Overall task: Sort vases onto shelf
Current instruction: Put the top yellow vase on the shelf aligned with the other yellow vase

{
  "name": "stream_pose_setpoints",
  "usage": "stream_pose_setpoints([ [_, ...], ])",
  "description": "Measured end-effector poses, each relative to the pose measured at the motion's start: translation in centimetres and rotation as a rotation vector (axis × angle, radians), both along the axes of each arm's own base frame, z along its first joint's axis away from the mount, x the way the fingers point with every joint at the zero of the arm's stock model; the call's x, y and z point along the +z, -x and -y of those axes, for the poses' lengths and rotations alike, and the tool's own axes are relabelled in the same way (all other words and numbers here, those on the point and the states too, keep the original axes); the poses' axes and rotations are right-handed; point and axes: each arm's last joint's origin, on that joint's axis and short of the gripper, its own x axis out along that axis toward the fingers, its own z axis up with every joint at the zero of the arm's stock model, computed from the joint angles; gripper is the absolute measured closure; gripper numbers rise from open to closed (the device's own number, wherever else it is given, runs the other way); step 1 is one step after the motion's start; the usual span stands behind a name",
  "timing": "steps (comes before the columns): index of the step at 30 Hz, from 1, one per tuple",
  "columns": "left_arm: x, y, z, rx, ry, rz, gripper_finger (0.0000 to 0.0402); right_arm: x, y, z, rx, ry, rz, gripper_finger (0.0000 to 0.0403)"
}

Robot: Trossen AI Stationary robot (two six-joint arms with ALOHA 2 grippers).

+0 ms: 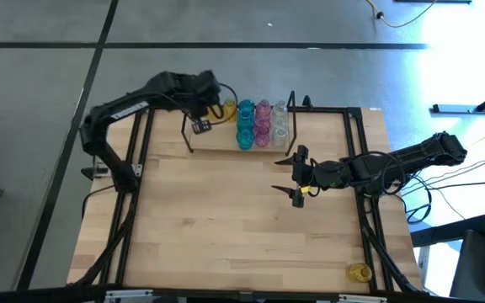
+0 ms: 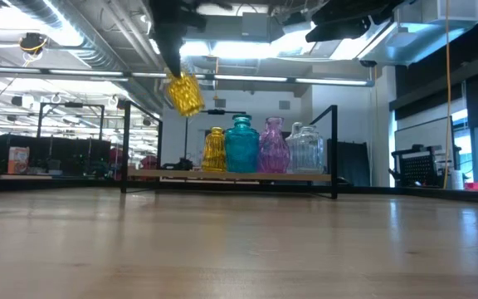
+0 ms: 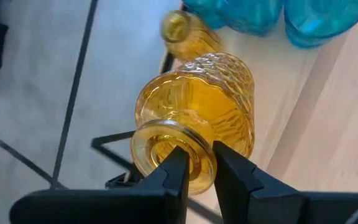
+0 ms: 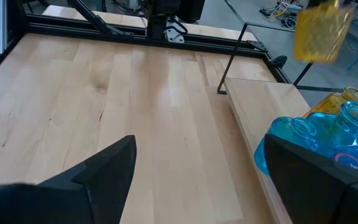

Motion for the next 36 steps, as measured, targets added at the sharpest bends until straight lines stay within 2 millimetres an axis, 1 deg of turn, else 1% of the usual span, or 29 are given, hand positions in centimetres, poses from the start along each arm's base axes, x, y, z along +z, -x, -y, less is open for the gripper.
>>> stream_pose_setpoints([
  [8,-4.9,-4.2,-0.5,-0.049,0.060,-0.152,0.0350,0.0,0.0,0.0,0.000,0.000,0.000,0.0070],
  [11,-6.4,-5.2,-0.7,-0.057,0.067,-0.202,0.0350,0.0,0.0,0.0,0.000,0.000,0.000,0.0070],
  [18,-9.0,-7.0,-1.4,-0.060,0.082,-0.238,0.0350,0.0,0.0,0.0,0.000,-0.001,0.000,0.0070],
  [26,-11.0,-8.4,-2.0,-0.076,0.077,-0.238,0.0350,0.0,0.0,0.0,0.000,0.000,0.000,0.0070],
  [30,-11.3,-8.9,-2.2,-0.078,0.067,-0.221,0.0350,0.0,0.0,0.0,0.000,0.000,-0.002,0.0070],
  [36,-11.3,-8.9,-2.2,-0.078,0.065,-0.216,0.0349,0.0,0.0,0.0,0.000,0.000,-0.002,0.0070],
])
